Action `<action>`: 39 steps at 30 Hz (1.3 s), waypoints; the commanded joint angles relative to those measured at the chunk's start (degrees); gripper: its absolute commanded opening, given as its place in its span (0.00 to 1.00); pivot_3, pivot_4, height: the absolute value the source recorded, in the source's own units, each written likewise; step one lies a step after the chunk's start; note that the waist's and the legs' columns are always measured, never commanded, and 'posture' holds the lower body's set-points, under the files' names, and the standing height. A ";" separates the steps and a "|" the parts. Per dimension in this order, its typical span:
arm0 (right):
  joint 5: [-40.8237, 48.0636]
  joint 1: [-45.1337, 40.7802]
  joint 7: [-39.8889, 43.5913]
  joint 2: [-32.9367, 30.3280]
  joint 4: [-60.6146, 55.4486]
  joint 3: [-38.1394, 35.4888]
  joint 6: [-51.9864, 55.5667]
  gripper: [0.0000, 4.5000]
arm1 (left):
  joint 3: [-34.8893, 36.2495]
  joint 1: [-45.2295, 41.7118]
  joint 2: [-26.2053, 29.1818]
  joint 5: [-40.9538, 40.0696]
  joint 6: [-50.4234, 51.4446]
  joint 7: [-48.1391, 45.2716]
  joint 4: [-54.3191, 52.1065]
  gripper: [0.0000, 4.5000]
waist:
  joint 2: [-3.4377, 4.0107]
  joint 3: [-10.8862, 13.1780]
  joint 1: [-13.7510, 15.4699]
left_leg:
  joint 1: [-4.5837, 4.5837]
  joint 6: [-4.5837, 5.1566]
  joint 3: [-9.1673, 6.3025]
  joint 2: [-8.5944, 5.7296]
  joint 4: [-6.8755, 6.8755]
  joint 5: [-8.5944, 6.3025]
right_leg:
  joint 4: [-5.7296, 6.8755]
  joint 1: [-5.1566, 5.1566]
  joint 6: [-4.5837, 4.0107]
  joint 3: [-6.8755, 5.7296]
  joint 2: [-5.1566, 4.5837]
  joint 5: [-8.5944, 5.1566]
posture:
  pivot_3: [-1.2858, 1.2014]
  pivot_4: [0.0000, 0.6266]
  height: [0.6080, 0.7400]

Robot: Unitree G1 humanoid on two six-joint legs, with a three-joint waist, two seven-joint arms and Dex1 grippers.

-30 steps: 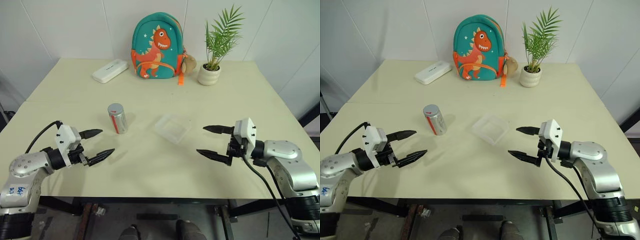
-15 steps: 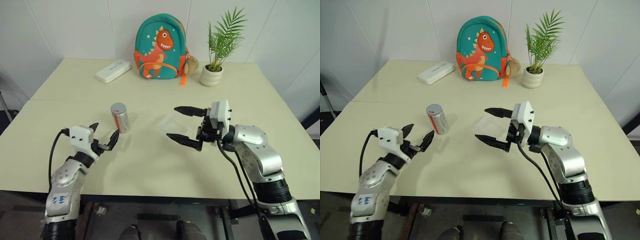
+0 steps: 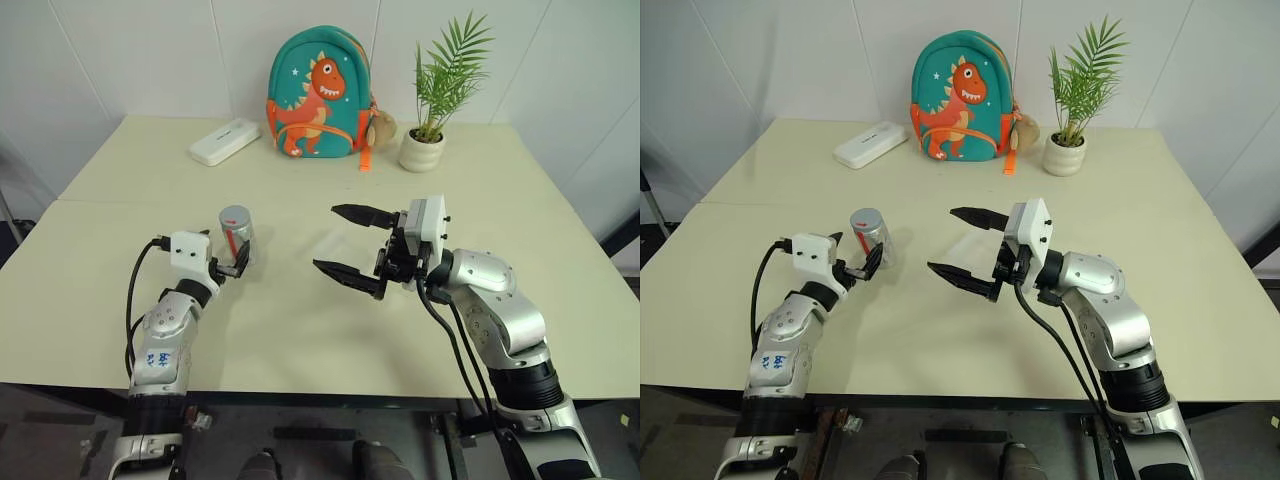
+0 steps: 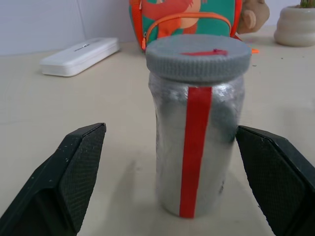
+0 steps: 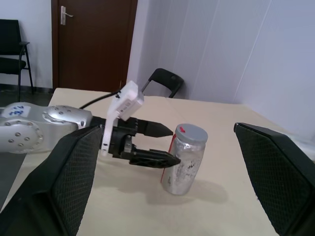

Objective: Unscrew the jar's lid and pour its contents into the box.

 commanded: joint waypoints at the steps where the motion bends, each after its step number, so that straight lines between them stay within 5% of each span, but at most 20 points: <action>1: 0.92 0.35 -1.29 0.15 -3.70 -0.35 0.42 1.00 | -1.59 -4.40 0.94 0.91 -3.60 -2.67 5.45 0.99 | 0.00 0.00 0.05 | 0.00 0.00 0.00 0.00 0.00 0.00 | 0.00 0.00 0.00 0.00 0.00 0.00 | 0.52 0.24 1.00; 8: 1.15 1.40 -3.50 0.50 -6.43 -0.29 1.58 1.00 | -2.83 -11.52 0.80 3.08 -8.26 -2.89 16.91 0.99 | 0.00 0.00 -0.19 | -0.02 -0.01 0.00 0.00 -0.03 -0.01 | -0.03 -0.01 0.03 -0.01 0.00 0.02 | 0.52 0.24 1.00; 17: 1.00 2.82 -4.62 0.12 -7.57 -0.58 1.91 1.00 | -2.92 -11.09 -0.04 3.23 -8.32 -1.90 16.00 0.45 | 0.00 0.00 -0.05 | -0.04 -0.02 0.00 0.00 -0.07 -0.02 | -0.05 -0.02 0.07 -0.01 0.00 0.04 | 0.52 0.24 1.00; 22: 1.09 2.59 -5.17 0.13 -7.42 -0.71 2.52 1.00 | -1.36 -11.02 0.04 -2.88 -6.37 -7.46 9.21 0.44 | 0.00 0.00 -0.05 | -0.05 -0.02 0.00 0.00 -0.07 -0.02 | -0.04 -0.03 0.07 -0.01 0.00 0.04 | 0.52 0.24 1.00; 31: 4.12 -9.74 -14.81 1.73 -7.80 1.76 22.89 1.00 | -5.07 -8.07 11.87 -14.58 7.89 -31.56 -7.25 0.44 | 0.03 0.01 -0.49 | -0.02 -0.03 0.00 0.01 -0.10 -0.01 | 0.04 -0.08 -0.04 -0.01 0.00 -0.01 | 0.52 0.24 1.00; 39: 3.18 -16.21 -18.21 6.79 -4.55 5.66 30.33 1.00 | -7.21 -8.04 11.51 -16.98 12.56 -34.99 -10.49 0.44 | 0.03 0.01 -0.05 | -0.15 0.03 -0.05 0.02 -0.12 -0.05 | -0.07 -0.12 -0.08 -0.05 -0.01 -0.04 | 0.52 0.24 1.00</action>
